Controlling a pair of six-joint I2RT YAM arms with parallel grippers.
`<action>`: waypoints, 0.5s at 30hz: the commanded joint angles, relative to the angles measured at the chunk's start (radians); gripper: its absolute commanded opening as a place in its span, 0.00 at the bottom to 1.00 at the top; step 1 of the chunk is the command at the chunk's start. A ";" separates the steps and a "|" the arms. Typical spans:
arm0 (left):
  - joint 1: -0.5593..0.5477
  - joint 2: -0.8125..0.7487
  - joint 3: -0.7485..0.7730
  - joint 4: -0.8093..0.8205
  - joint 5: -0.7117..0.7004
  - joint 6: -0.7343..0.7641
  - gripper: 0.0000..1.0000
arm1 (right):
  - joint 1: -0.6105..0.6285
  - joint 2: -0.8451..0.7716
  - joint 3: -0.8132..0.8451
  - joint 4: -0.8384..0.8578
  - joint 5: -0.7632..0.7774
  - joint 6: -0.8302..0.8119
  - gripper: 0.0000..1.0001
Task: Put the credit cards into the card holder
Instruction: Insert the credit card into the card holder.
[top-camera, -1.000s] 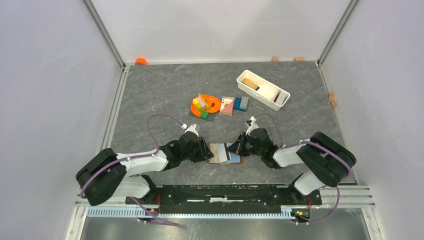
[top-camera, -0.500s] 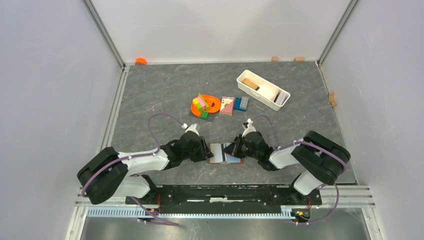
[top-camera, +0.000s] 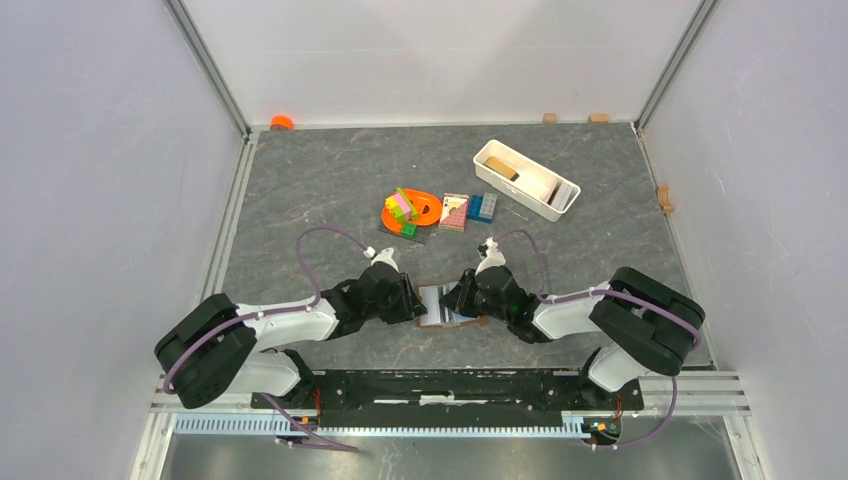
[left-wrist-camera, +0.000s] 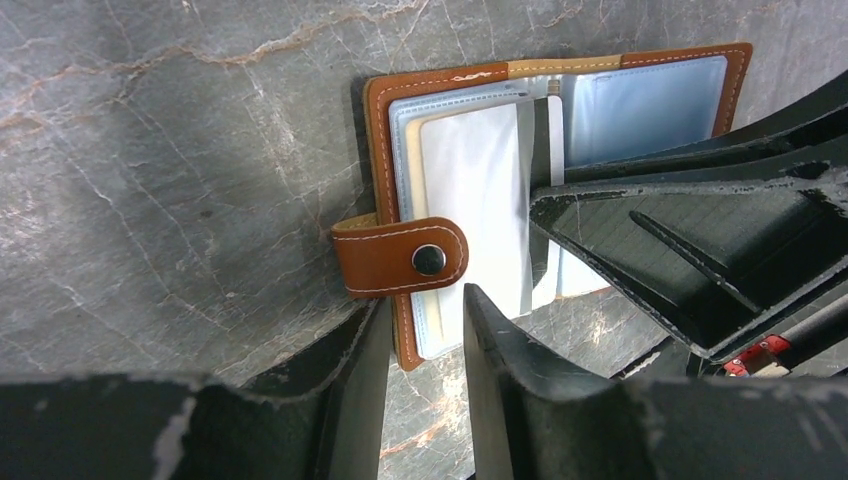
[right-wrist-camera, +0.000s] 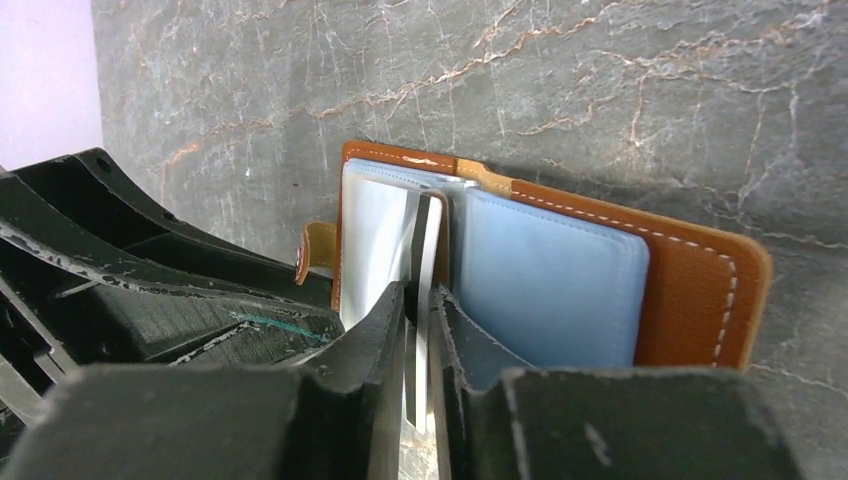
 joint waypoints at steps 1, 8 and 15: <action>-0.003 -0.010 0.010 -0.054 -0.009 0.040 0.42 | 0.028 -0.064 0.041 -0.186 0.068 -0.067 0.23; 0.000 -0.165 0.080 -0.255 -0.046 0.089 0.80 | 0.027 -0.293 0.098 -0.476 0.289 -0.236 0.55; 0.068 -0.289 0.279 -0.563 -0.019 0.284 1.00 | -0.103 -0.422 0.266 -0.793 0.369 -0.524 0.82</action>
